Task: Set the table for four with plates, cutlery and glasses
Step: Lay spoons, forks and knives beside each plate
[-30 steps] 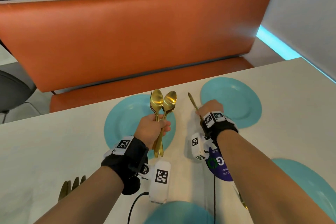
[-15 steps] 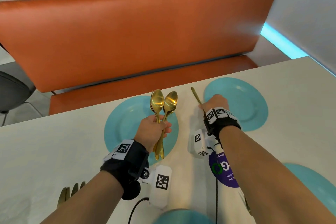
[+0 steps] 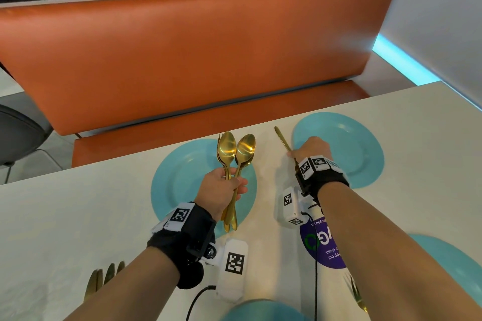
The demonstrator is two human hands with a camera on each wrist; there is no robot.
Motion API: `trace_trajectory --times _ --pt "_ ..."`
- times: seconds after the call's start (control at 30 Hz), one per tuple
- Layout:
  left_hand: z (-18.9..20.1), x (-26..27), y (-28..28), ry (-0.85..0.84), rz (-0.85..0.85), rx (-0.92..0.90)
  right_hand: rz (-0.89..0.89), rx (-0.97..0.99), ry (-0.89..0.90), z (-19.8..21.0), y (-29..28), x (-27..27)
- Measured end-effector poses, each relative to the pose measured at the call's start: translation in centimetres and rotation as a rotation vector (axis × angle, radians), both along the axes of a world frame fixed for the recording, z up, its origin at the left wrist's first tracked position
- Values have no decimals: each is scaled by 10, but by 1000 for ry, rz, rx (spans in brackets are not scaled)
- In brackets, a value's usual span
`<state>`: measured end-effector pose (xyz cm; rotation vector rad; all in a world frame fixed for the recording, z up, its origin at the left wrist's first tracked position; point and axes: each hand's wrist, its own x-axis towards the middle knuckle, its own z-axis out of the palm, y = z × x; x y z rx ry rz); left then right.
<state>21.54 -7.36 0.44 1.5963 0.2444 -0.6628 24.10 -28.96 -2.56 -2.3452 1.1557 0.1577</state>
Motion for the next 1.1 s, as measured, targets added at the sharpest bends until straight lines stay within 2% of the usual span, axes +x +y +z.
trace_trajectory --times 0.17,0.23,0.37,0.47,0.6,0.7,0.93,1.1 --pt "-1 -2 0 2 7 -4 1 19 -14 1 1 -1" --pt "-1 -3 0 10 9 -9 56 -2 -1 9 4 -2" --pt "0 -10 0 31 -5 -28 190 36 -233 31 25 -28" --pt "5 -19 -2 52 -42 -54 336 31 -308 41 50 -66" --pt "14 -40 -9 67 -127 -117 356 253 -278 40 75 -110" --pt "19 -61 -14 74 -167 -132 257 424 -292 41 83 -134" --pt "25 -118 -20 126 -214 -193 -182 875 -374 54 83 -188" --pt "25 -156 -19 143 -202 -197 -222 880 -335 58 83 -224"
